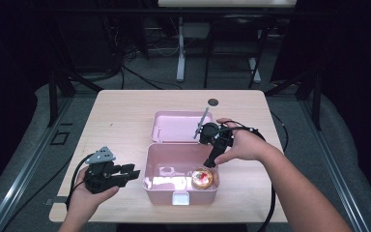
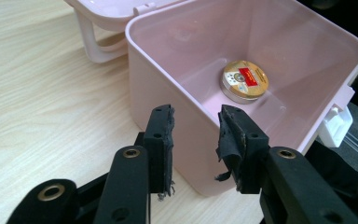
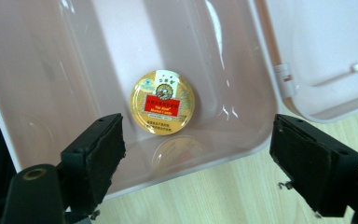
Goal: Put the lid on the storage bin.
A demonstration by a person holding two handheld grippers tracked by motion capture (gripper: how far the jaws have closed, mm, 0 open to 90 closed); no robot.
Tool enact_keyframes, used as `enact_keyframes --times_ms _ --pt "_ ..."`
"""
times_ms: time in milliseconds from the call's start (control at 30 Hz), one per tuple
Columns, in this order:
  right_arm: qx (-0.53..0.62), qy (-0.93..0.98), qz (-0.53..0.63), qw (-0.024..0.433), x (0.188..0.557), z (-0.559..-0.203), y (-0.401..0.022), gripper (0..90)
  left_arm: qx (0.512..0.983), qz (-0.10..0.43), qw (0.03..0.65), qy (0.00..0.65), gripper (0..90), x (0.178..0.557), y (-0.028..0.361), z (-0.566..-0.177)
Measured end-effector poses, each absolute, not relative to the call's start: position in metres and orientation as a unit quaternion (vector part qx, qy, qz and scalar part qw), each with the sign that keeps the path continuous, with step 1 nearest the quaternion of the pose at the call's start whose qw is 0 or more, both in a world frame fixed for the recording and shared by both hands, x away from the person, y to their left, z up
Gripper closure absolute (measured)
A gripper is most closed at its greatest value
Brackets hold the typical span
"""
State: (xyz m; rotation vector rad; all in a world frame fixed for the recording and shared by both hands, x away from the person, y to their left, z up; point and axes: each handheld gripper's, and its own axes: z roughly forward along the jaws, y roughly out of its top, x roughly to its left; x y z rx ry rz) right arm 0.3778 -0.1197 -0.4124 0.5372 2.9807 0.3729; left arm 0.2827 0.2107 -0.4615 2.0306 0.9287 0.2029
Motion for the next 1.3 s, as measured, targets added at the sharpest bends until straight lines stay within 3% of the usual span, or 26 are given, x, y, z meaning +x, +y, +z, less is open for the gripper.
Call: enact_keyframes --times_ms 400,767,1300 --pt "0.203 0.965 0.156 0.060 0.385 -0.411 -0.133 24.7 0.823 0.078 0.431 0.361 77.3 0.283 0.199 -0.463" --pt "0.241 0.955 0.164 0.059 0.394 -0.416 -0.143 26.5 0.825 0.068 0.428 0.362 78.2 0.285 0.191 -0.466" --pt "0.322 0.918 0.218 0.072 0.414 -0.424 -0.160 38.5 0.825 0.081 0.427 0.361 79.4 0.281 0.189 -0.468"
